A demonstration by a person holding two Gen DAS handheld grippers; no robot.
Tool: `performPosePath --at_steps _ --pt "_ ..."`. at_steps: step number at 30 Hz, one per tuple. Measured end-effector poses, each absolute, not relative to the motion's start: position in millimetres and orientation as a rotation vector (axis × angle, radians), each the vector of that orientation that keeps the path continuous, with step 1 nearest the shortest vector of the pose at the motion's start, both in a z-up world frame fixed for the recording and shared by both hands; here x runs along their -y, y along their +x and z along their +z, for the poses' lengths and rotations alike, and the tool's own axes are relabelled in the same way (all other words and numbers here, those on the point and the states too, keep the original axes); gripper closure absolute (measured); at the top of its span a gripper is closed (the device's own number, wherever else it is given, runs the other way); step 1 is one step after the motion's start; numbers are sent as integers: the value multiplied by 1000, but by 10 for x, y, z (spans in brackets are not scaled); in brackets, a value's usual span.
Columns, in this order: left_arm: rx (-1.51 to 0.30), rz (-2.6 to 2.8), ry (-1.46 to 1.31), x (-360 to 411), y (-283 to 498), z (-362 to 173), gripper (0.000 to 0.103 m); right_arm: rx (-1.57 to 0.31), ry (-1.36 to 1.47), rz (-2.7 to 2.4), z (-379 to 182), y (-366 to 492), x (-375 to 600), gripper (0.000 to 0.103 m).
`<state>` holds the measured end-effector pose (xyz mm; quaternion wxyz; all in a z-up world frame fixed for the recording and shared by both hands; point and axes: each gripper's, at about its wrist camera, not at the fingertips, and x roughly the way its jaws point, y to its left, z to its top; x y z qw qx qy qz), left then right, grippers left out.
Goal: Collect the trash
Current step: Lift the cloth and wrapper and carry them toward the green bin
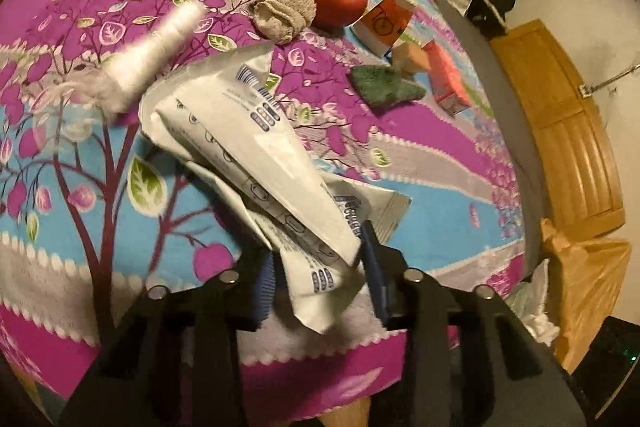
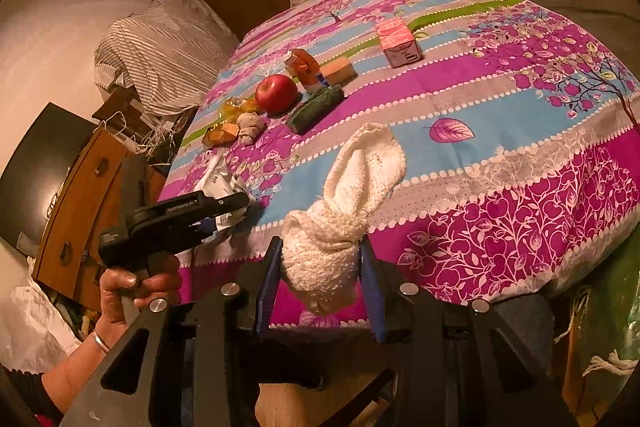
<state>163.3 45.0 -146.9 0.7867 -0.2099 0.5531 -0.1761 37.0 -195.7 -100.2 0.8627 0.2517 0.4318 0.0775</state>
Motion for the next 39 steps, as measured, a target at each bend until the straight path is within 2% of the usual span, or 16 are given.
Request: performPosePath --at_steps 6,12,20,29,39 --pt "-1099 -487 -459 -365 1282 -1145 70 -860 508 141 -874 298 2061 64" --pt "-1024 -454 -229 -62 1200 -751 69 -823 513 112 -768 240 2197 64" --pt "-930 -449 19 556 1188 -295 69 -729 451 19 -310 -12 2552 64" --pt "-822 -598 200 1659 1024 70 69 -647 443 -206 218 -632 3355 64" --pt "-749 -848 378 2994 463 143 69 -655 471 -460 350 -1517 4258 64"
